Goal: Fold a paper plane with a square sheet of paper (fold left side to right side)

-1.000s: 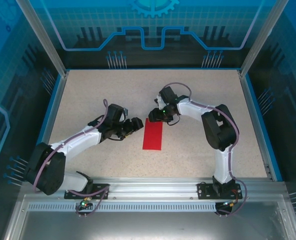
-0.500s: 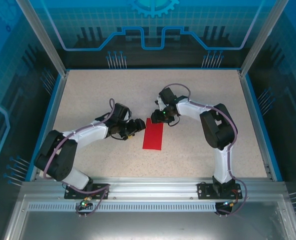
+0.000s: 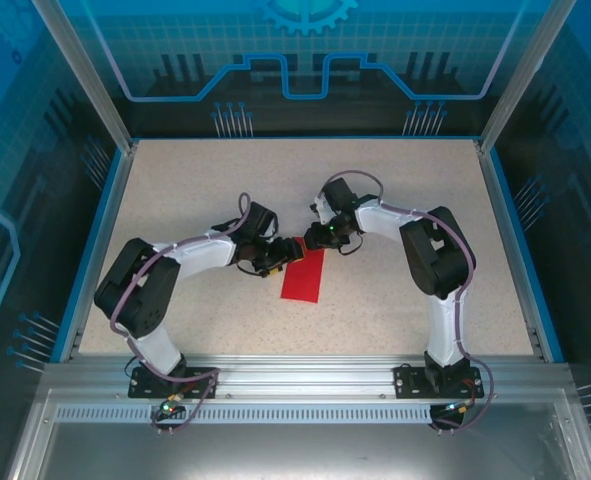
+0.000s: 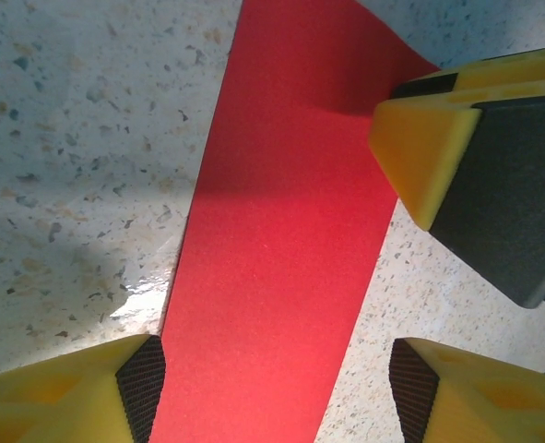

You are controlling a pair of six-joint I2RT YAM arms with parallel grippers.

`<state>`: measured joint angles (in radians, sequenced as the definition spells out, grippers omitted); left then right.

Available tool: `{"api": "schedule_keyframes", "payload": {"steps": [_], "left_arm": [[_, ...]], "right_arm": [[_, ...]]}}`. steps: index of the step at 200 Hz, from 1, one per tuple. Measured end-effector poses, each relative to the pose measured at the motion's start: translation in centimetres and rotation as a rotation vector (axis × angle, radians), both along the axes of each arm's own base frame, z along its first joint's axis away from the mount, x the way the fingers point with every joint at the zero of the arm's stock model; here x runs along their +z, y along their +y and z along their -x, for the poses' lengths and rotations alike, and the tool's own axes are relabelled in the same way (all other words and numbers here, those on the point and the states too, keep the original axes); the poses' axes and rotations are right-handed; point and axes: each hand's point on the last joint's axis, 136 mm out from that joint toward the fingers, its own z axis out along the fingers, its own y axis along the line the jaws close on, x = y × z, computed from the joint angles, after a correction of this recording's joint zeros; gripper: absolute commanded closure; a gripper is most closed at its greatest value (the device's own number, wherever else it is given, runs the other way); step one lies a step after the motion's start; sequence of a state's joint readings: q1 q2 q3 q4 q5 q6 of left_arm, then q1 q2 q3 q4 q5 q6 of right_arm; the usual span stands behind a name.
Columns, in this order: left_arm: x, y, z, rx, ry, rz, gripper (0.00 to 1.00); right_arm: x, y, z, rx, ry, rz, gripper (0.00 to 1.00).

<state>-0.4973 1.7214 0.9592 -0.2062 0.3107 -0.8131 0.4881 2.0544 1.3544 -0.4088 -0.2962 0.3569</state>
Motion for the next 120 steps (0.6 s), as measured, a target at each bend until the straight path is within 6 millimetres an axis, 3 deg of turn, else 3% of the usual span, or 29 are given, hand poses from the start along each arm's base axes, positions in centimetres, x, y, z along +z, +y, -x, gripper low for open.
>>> {"api": "schedule_keyframes", "payload": {"steps": [120], "left_arm": [[-1.9,-0.5,0.5,-0.044,0.060,-0.098,0.35]], "right_arm": [[0.1,0.3,0.2,0.025,-0.002,-0.021,0.66]]}}
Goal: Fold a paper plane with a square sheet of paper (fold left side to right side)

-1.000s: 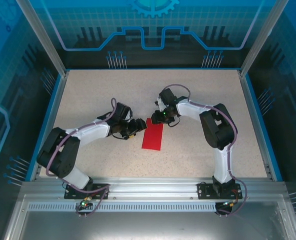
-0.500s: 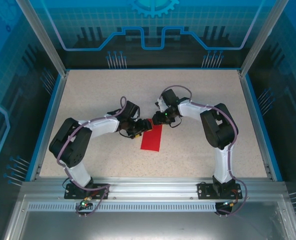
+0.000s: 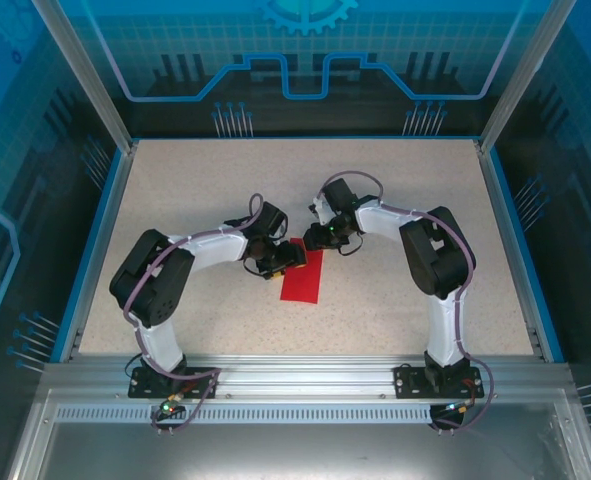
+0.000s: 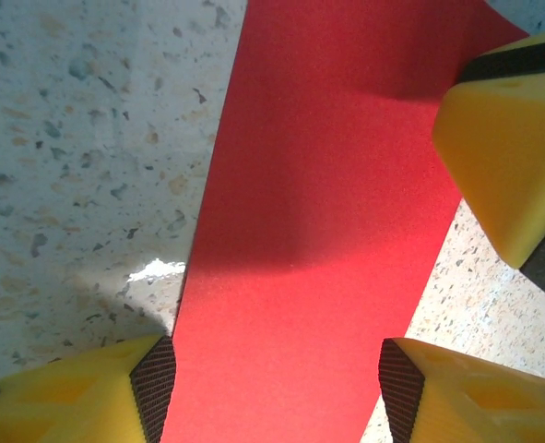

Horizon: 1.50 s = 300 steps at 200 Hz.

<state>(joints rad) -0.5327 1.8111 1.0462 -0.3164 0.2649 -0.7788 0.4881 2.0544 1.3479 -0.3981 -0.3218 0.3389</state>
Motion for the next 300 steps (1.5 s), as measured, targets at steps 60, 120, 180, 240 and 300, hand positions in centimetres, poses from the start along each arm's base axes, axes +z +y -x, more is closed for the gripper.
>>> {"api": "schedule_keyframes", "payload": {"steps": [60,120,180,240,300], "left_arm": [[-0.1,0.5,0.2,-0.008,-0.007,-0.040,0.35],[-0.1,0.6,0.4,-0.013,0.002,-0.058,0.37],[-0.4,-0.4,0.8,-0.048,0.018,-0.079,0.45],[-0.4,-0.6,0.9,-0.052,0.020,-0.079,0.47],[0.7,-0.4,1.1,-0.048,-0.003,-0.064,0.47]], "right_arm": [[0.0,0.0,0.0,0.006,-0.002,0.000,0.66],[0.1,-0.1,0.1,0.044,-0.006,-0.018,0.67],[0.0,0.2,0.4,0.065,0.005,-0.042,0.67],[0.0,0.4,0.6,0.075,0.008,-0.051,0.67],[0.1,0.3,0.5,0.079,0.007,-0.055,0.66]]}}
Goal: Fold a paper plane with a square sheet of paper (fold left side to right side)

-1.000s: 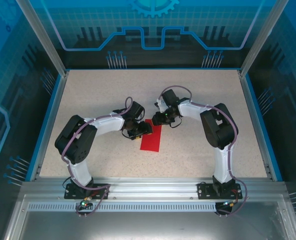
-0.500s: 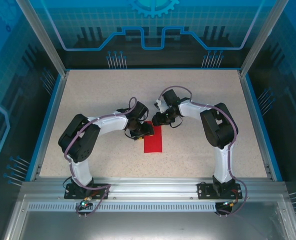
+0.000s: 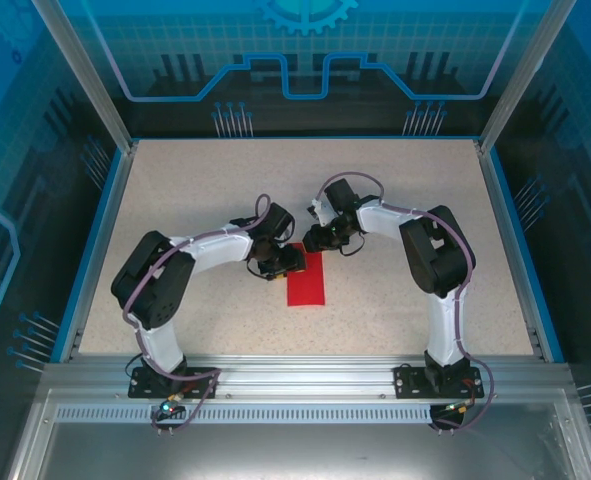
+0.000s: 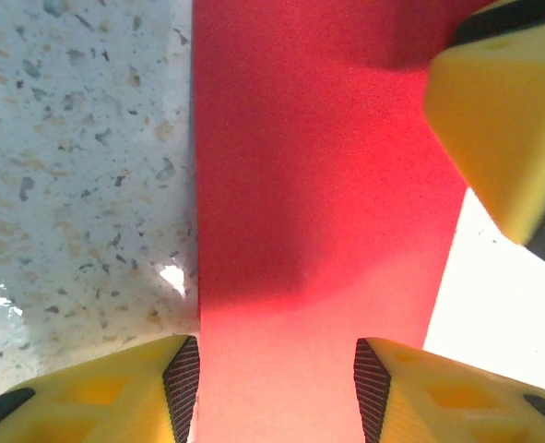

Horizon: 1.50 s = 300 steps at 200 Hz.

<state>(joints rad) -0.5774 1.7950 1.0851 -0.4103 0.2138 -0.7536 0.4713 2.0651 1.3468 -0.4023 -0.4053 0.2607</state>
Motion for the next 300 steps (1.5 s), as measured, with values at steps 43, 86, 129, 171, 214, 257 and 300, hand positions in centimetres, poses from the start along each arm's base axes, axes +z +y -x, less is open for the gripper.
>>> {"api": "schedule_keyframes", "payload": {"steps": [43,86,129,171,214,257,300], "left_arm": [[1.0,0.2,0.2,0.006,-0.020,0.011,0.41],[0.2,0.7,0.8,0.009,-0.002,-0.005,0.41],[-0.1,0.3,0.9,0.000,0.005,0.005,0.42],[-1.2,0.1,1.3,-0.011,0.032,-0.006,0.42],[-1.2,0.1,1.4,-0.012,0.034,-0.007,0.47],[-1.2,-0.2,1.4,-0.018,0.028,-0.002,0.51],[-1.1,-0.5,1.6,-0.026,0.025,-0.001,0.53]], "right_arm": [[0.0,0.0,0.0,0.001,0.002,-0.003,0.66],[0.0,0.0,0.0,0.002,0.004,-0.005,0.66],[0.0,0.0,0.0,0.002,0.004,-0.005,0.66],[0.0,0.0,0.0,0.002,0.004,-0.006,0.66],[0.0,0.1,0.1,0.002,0.004,-0.006,0.66],[0.0,0.1,0.1,0.002,0.004,-0.006,0.66],[0.0,0.2,0.2,0.006,0.010,-0.014,0.66]]}}
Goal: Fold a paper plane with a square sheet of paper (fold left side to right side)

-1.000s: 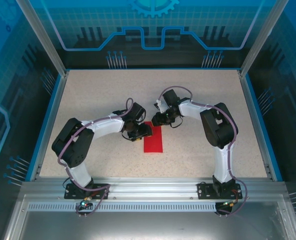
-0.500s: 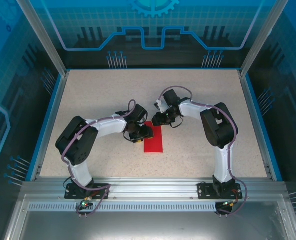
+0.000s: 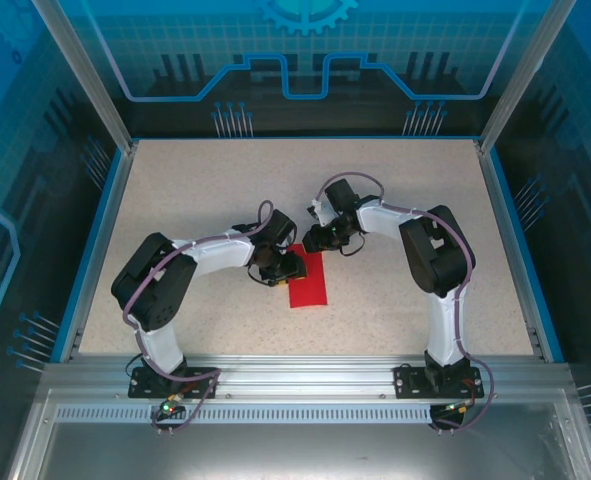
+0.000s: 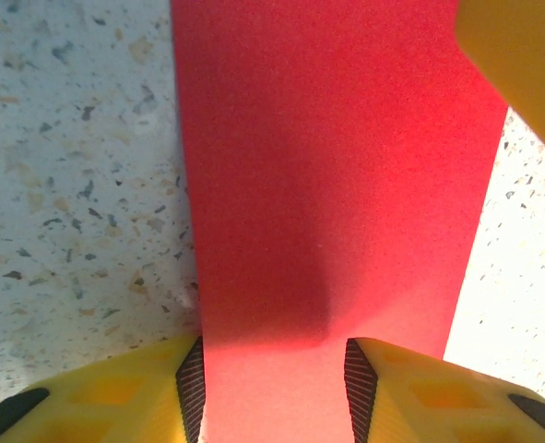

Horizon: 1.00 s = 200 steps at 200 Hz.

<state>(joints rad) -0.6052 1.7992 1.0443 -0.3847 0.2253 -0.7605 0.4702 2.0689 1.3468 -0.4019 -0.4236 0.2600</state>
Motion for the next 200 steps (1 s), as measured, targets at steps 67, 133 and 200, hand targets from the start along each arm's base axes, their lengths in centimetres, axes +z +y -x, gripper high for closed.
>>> {"api": "schedule_keyframes", "payload": {"steps": [67,133,200], "left_arm": [[0.55,0.25,0.23,0.002,-0.011,0.003,0.58],[0.67,0.54,0.23,0.020,-0.017,-0.005,0.73],[0.39,0.96,0.35,0.042,-0.011,-0.020,0.93]], "right_arm": [[0.02,0.03,0.02,0.001,0.001,-0.002,0.65],[0.04,0.05,0.03,0.001,0.001,-0.004,0.64],[0.33,0.04,0.06,0.003,-0.004,-0.024,0.54]]}}
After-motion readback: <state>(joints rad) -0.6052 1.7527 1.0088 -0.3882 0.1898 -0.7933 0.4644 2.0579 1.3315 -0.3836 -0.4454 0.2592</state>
